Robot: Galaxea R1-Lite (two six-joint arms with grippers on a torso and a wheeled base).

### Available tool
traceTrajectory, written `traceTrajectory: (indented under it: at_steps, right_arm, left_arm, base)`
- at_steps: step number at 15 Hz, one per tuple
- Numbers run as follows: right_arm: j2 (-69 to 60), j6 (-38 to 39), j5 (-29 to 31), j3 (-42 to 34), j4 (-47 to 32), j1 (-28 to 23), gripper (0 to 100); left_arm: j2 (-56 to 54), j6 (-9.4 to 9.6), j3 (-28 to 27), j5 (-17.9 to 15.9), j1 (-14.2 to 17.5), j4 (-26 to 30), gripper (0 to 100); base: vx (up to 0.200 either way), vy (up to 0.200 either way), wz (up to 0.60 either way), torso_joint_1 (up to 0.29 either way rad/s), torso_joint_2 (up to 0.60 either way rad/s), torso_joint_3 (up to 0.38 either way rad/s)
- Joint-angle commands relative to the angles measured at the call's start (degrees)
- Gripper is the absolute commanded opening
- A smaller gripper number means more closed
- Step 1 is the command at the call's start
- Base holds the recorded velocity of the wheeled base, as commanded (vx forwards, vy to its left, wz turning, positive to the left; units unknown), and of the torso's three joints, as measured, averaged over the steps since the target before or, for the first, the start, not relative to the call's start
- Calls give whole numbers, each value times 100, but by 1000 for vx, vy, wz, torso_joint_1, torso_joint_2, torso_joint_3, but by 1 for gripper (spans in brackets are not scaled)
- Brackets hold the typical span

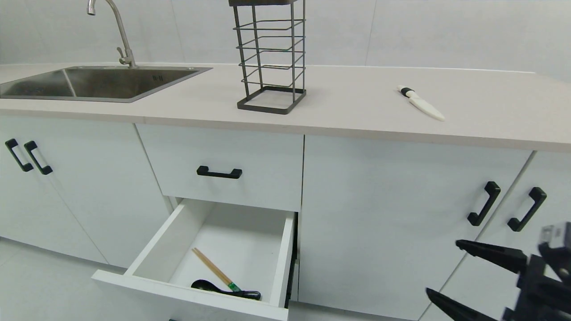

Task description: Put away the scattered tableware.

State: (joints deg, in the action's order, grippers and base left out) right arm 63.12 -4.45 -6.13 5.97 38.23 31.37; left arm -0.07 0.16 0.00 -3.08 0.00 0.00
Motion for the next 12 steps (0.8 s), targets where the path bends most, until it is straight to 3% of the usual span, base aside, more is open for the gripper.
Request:
traceTrajectory:
  at_steps: [1,3,7,12]
  right_arm:
    - [-2471,-65,-301,-518,-1634,-1300,100]
    - [-3175,-302,-529,-527,-2039,-1616,100]
    - [-4651,-302,-951,-501,-2056,-2513,100]
    - [-5486,146,-951,-492,-2443,-2873,100]
  left_arm:
    - [7,2,0,1,0,0,100]
    - [7,2,0,1,0,0,100]
    - [7,2,0,1,0,0,100]
    - [7,2,0,1,0,0,100]
  base:
    - [0,0,0,0,0,0]
    - [0,0,0,0,0,0]
    - [0,0,0,0,0,0]
    - [0,0,0,0,0,0]
